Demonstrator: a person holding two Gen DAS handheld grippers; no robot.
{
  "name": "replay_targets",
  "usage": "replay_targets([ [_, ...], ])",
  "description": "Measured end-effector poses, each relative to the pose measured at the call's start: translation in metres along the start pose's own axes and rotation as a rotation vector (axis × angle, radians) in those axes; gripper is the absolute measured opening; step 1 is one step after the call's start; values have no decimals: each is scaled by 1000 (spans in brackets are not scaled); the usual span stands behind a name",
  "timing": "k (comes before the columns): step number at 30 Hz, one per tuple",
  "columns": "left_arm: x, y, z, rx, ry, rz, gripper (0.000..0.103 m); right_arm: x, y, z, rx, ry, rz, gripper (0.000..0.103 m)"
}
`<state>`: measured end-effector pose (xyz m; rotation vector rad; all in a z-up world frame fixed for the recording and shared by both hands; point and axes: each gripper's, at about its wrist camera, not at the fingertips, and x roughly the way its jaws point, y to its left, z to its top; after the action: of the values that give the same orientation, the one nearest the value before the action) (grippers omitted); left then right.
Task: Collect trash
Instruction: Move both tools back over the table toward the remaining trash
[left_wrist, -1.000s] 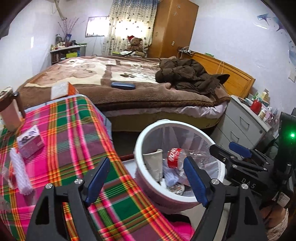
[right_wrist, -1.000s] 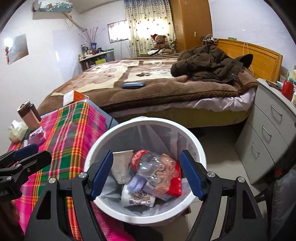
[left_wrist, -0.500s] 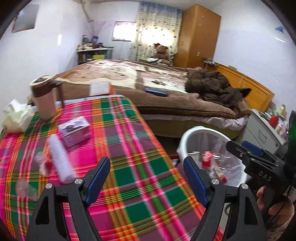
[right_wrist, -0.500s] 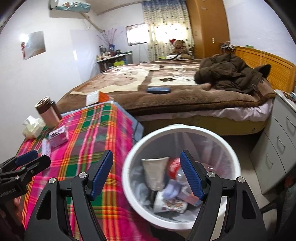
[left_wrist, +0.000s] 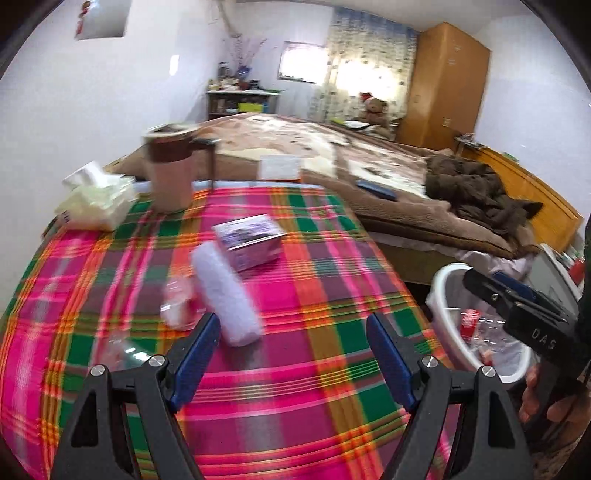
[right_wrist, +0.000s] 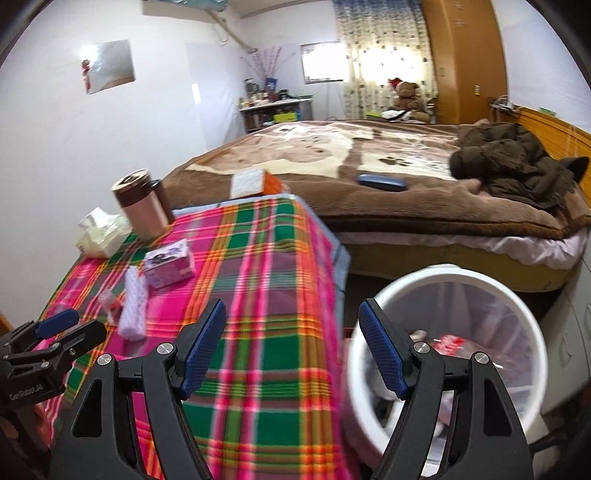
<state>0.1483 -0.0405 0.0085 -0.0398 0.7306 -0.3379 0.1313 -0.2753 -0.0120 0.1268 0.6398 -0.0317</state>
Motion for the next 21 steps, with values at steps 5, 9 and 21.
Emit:
replay_targets([
  [5,-4,38,-8,-60,1,69,83,15,23,2,-26,29,67,76],
  [9,-2,64,-17,-124,29,116,83,31,43,4,-51,62,108,76],
  [21,7,102,-35,-209,81,152,83,63,97,3,-137,148,254,76],
])
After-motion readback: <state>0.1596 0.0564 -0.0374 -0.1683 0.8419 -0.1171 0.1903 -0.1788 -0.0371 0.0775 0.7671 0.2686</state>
